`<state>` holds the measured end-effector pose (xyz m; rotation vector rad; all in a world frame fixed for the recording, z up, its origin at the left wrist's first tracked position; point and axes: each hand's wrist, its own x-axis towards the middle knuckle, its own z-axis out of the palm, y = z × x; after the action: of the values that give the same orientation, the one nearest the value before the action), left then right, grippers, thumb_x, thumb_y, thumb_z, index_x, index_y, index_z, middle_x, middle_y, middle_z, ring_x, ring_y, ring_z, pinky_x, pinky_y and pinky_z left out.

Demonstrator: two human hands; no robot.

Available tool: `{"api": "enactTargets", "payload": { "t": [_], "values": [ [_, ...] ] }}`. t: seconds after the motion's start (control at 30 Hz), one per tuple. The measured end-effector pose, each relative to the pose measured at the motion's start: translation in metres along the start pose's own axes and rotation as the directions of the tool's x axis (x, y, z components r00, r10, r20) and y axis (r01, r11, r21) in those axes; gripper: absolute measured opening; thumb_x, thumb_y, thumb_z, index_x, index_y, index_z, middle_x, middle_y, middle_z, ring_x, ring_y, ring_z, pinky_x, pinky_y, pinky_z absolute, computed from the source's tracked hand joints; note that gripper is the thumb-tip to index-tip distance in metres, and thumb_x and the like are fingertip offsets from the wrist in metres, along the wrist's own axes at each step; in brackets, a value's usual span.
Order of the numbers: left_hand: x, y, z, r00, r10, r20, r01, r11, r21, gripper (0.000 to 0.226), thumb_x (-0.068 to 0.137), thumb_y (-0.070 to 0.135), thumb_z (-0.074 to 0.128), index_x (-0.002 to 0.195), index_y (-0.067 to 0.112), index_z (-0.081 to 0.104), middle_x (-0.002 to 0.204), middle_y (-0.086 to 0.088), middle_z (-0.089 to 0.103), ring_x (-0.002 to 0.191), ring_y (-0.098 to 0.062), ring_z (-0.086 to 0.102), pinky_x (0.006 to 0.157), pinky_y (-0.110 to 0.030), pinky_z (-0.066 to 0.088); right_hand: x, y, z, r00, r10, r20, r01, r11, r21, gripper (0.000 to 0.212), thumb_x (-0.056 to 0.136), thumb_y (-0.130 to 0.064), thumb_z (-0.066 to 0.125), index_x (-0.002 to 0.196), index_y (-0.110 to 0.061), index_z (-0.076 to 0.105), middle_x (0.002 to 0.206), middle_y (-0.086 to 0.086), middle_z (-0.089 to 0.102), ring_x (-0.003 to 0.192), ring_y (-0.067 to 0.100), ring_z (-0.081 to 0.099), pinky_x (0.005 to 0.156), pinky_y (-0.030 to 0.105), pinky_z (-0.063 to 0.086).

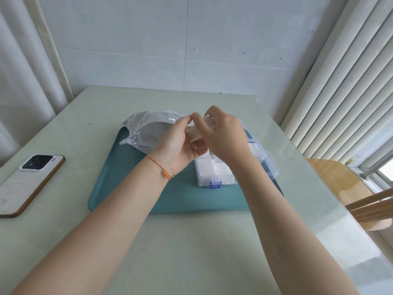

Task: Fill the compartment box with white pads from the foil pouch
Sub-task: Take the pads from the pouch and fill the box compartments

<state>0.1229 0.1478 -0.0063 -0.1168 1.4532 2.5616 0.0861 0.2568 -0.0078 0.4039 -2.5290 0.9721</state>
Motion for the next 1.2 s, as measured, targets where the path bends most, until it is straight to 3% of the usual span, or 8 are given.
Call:
{"api": "enactTargets", "payload": {
  "t": [0.13, 0.23, 0.4, 0.53, 0.7, 0.87, 1.07, 1.2],
  "values": [
    [0.001, -0.006, 0.001, 0.997, 0.071, 0.033, -0.077, 0.975, 0.206, 0.048, 0.103, 0.051, 0.032, 0.097, 0.018, 0.066, 0.049, 0.009, 0.044, 0.051, -0.01, 0.046, 0.058, -0.026, 0.033, 0.0, -0.001, -0.001, 0.997, 0.077, 0.022, -0.077, 0.997, -0.002, 0.045, 0.095, -0.052, 0.042, 0.084, -0.01, 0.053, 0.071, 0.004, 0.061, 0.069, 0.028, 0.057, 0.056, 0.032, 0.037],
    [0.002, -0.007, 0.0, 0.994, 0.104, 0.021, -0.106, 0.965, 0.242, 0.039, 0.101, 0.047, 0.043, 0.101, 0.016, 0.067, 0.053, 0.008, 0.053, 0.056, -0.011, 0.049, 0.057, -0.024, 0.036, 0.001, 0.0, -0.004, 0.991, 0.129, 0.042, -0.131, 0.99, 0.051, 0.045, 0.095, -0.049, 0.041, 0.08, -0.008, 0.051, 0.066, 0.003, 0.057, 0.065, 0.025, 0.053, 0.056, 0.032, 0.036],
    [0.004, -0.006, -0.003, 0.998, 0.061, -0.032, -0.056, 0.987, 0.154, 0.028, 0.103, 0.025, 0.044, 0.09, 0.01, 0.063, 0.062, 0.0, 0.063, 0.06, -0.017, 0.056, 0.05, -0.021, 0.041, 0.006, 0.002, -0.005, 0.982, 0.188, 0.027, -0.19, 0.958, 0.217, 0.04, 0.092, -0.033, 0.049, 0.073, 0.001, 0.043, 0.064, 0.003, 0.039, 0.06, 0.017, 0.034, 0.056, 0.032, 0.029],
    [0.005, -0.004, -0.005, 1.0, -0.017, -0.021, 0.017, 1.0, 0.01, 0.031, 0.101, 0.027, 0.039, 0.106, 0.004, 0.059, 0.067, -0.006, 0.064, 0.061, -0.02, 0.06, 0.047, -0.022, 0.042, 0.005, -0.001, -0.004, 0.975, 0.219, 0.025, -0.217, 0.933, 0.287, 0.041, 0.087, -0.043, 0.055, 0.065, -0.013, 0.039, 0.073, 0.0, 0.043, 0.065, 0.015, 0.039, 0.057, 0.03, 0.031],
    [0.003, -0.006, -0.002, 0.999, -0.04, 0.02, 0.039, 0.996, 0.082, 0.033, 0.102, 0.04, 0.043, 0.102, 0.012, 0.062, 0.059, 0.004, 0.055, 0.052, -0.013, 0.056, 0.047, -0.02, 0.034, 0.001, -0.001, 0.003, 0.981, 0.178, -0.071, -0.165, 0.973, 0.163, 0.046, 0.088, -0.046, 0.056, 0.061, -0.014, 0.038, 0.068, -0.002, 0.042, 0.061, 0.014, 0.038, 0.052, 0.029, 0.03],
    [0.007, -0.011, -0.004, 0.996, -0.07, -0.052, 0.072, 0.997, 0.027, 0.02, 0.102, 0.022, 0.045, 0.1, 0.008, 0.058, 0.071, -0.006, 0.061, 0.053, -0.016, 0.059, 0.043, -0.019, 0.037, 0.001, 0.003, 0.005, 0.975, 0.192, -0.112, -0.179, 0.977, 0.115, 0.049, 0.095, -0.036, 0.047, 0.055, -0.017, 0.026, 0.056, -0.004, 0.029, 0.053, 0.016, 0.028, 0.05, 0.03, 0.021],
    [0.006, -0.013, -0.002, 0.998, -0.054, 0.026, 0.052, 0.994, 0.099, 0.021, 0.099, 0.032, 0.053, 0.096, 0.014, 0.064, 0.068, 0.0, 0.062, 0.06, -0.016, 0.061, 0.046, -0.018, 0.038, 0.001, 0.002, 0.001, 0.954, 0.279, -0.11, -0.278, 0.96, 0.028, 0.054, 0.097, -0.048, 0.04, 0.055, -0.015, 0.032, 0.052, -0.002, 0.033, 0.052, 0.02, 0.033, 0.048, 0.029, 0.023],
    [0.008, -0.012, -0.005, 0.997, -0.082, 0.015, 0.081, 0.995, 0.061, 0.022, 0.1, 0.029, 0.052, 0.096, 0.01, 0.062, 0.074, -0.006, 0.062, 0.059, -0.017, 0.059, 0.044, -0.019, 0.038, 0.003, 0.004, -0.006, 0.973, 0.228, -0.042, -0.224, 0.971, 0.081, 0.061, 0.096, -0.061, 0.036, 0.056, -0.016, 0.027, 0.054, -0.003, 0.032, 0.053, 0.018, 0.031, 0.049, 0.031, 0.024]
  ]
}}
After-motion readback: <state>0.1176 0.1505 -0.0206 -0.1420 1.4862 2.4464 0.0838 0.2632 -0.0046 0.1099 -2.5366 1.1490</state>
